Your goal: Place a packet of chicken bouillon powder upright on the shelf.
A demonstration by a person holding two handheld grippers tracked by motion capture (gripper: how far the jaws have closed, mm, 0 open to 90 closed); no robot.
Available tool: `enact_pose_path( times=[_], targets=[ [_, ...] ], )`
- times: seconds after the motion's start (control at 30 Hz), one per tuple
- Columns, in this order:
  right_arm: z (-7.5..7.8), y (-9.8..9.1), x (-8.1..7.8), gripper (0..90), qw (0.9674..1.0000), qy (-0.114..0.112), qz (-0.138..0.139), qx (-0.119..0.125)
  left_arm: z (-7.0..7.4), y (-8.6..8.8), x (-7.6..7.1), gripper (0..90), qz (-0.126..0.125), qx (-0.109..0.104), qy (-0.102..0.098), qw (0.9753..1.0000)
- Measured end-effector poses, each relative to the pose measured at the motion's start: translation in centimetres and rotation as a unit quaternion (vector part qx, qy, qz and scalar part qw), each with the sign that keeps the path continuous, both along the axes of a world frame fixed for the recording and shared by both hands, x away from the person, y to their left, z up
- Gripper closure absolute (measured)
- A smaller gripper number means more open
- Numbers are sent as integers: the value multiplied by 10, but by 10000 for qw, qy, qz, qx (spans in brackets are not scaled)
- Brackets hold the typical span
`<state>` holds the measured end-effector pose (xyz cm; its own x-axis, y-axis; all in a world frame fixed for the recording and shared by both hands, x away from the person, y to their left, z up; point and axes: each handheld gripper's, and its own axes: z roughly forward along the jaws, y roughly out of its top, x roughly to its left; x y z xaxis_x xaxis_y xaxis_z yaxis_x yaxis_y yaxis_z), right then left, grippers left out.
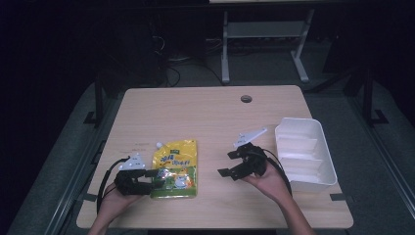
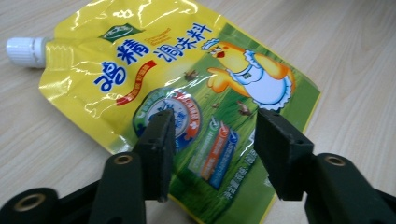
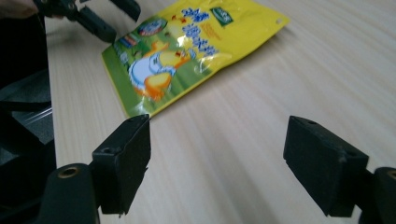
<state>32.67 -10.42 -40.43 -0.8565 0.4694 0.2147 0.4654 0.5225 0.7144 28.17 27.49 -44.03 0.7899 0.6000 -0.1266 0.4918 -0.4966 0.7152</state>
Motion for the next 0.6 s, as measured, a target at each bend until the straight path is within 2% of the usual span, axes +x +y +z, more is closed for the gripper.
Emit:
enact_pose_path(
  times=[0.03, 0.07, 0.1, 0.13, 0.17, 0.2, 0.27, 0.33, 0.37, 0.4, 0.43, 0.47, 0.5, 0.6],
  targets=[
    [0, 0, 0, 225, 10000, 0, 0, 0, 0, 1, 1, 493, 3, 3, 20, 10000],
    [3, 7, 10, 225, 10000, 74, 34, -42, 0, 2, 2, 520, 28, -10, 37, 10000],
    [3, 7, 10, 225, 10000, 74, 34, -42, 0, 3, 2, 520, 46, -26, 63, 10000],
    [5, 14, 20, 225, 9999, 116, 71, -71, -1, 4, 3, 545, 55, -25, 75, 10000],
    [5, 14, 20, 225, 9999, 116, 71, -71, -1, 4, 3, 557, 55, -25, 75, 10000],
    [8, 21, 29, 225, 9998, 136, 99, -97, -1, 5, 4, 575, 88, -15, 97, 9999],
    [9, 24, 32, 225, 9998, 143, 111, -127, -2, 6, 4, 585, 100, -13, 108, 9999],
    [11, 37, 45, 225, 9994, 204, 157, -222, -3, 6, 5, 634, 109, -20, 124, 9999],
    [11, 37, 45, 225, 9994, 204, 157, -222, -3, 6, 5, 650, 109, -20, 124, 9999],
    [11, 48, 54, 225, 9991, 241, 191, -299, -3, 6, 6, 674, 118, 4, 143, 9998],
    [11, 48, 54, 225, 9991, 241, 191, -299, -3, 6, 6, 696, 118, 4, 143, 9998],
    [10, 57, 60, 225, 9989, 221, 221, -349, -4, 6, 6, 726, 112, 16, 156, 9998],
    [10, 57, 60, 225, 9989, 221, 221, -349, -4, 6, 7, 726, 124, 36, 168, 9998],
    [7, 76, 75, 230, 9985, 306, 299, -354, -4, 6, 7, 794, 119, 57, 202, 9997]
  ],
)
